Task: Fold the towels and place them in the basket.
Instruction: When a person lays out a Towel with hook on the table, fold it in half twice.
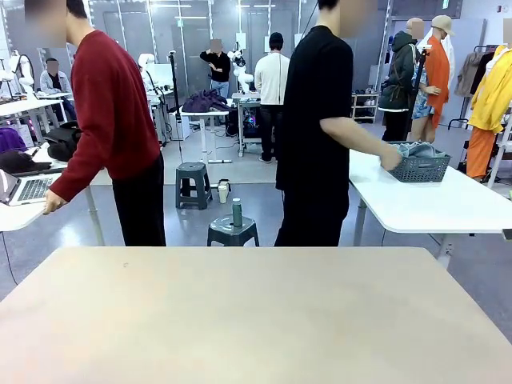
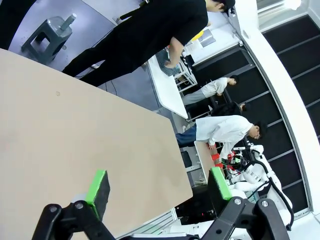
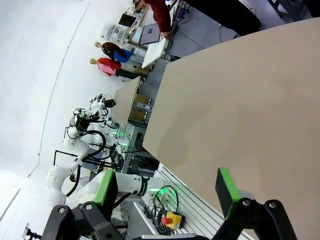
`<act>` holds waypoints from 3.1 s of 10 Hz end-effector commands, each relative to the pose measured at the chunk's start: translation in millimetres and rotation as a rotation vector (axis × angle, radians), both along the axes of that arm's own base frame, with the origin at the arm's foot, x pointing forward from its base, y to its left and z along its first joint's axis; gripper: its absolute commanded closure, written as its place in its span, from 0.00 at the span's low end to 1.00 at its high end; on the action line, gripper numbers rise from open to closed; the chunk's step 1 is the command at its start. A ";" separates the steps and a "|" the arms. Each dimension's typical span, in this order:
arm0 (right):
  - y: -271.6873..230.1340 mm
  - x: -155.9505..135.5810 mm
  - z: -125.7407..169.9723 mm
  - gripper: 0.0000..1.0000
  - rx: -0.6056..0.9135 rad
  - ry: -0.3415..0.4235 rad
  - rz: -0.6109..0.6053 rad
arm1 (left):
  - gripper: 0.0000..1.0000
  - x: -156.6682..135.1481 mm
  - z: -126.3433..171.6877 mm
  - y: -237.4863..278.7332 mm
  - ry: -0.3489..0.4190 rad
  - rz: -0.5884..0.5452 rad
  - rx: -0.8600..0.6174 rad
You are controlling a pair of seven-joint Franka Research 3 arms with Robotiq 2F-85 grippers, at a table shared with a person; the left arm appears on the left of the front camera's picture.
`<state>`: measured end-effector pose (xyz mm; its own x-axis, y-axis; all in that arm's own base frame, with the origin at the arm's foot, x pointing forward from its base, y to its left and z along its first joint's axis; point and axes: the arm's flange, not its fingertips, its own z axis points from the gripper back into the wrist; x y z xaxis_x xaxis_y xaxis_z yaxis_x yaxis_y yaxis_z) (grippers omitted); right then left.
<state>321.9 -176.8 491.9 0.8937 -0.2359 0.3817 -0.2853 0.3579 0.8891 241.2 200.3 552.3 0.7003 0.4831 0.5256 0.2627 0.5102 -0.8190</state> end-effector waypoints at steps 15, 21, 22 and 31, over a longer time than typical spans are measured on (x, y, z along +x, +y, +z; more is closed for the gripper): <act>-0.6 -0.5 0.8 0.00 0.008 -0.007 0.004 | 0.00 1.8 3.5 1.1 -0.022 -0.012 -0.005; -0.6 -0.5 0.8 0.00 0.008 -0.007 0.004 | 0.00 1.8 3.5 1.1 -0.022 -0.012 -0.005; -0.6 -0.5 0.8 0.00 0.008 -0.007 0.004 | 0.00 1.8 3.5 1.1 -0.022 -0.012 -0.005; -0.6 -0.5 0.8 0.00 0.008 -0.007 0.004 | 0.00 1.8 3.5 1.1 -0.022 -0.012 -0.005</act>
<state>321.8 -176.9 492.0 0.8935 -0.2364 0.3817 -0.2852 0.3577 0.8892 240.8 200.1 552.7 0.7017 0.4814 0.5252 0.2626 0.5105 -0.8188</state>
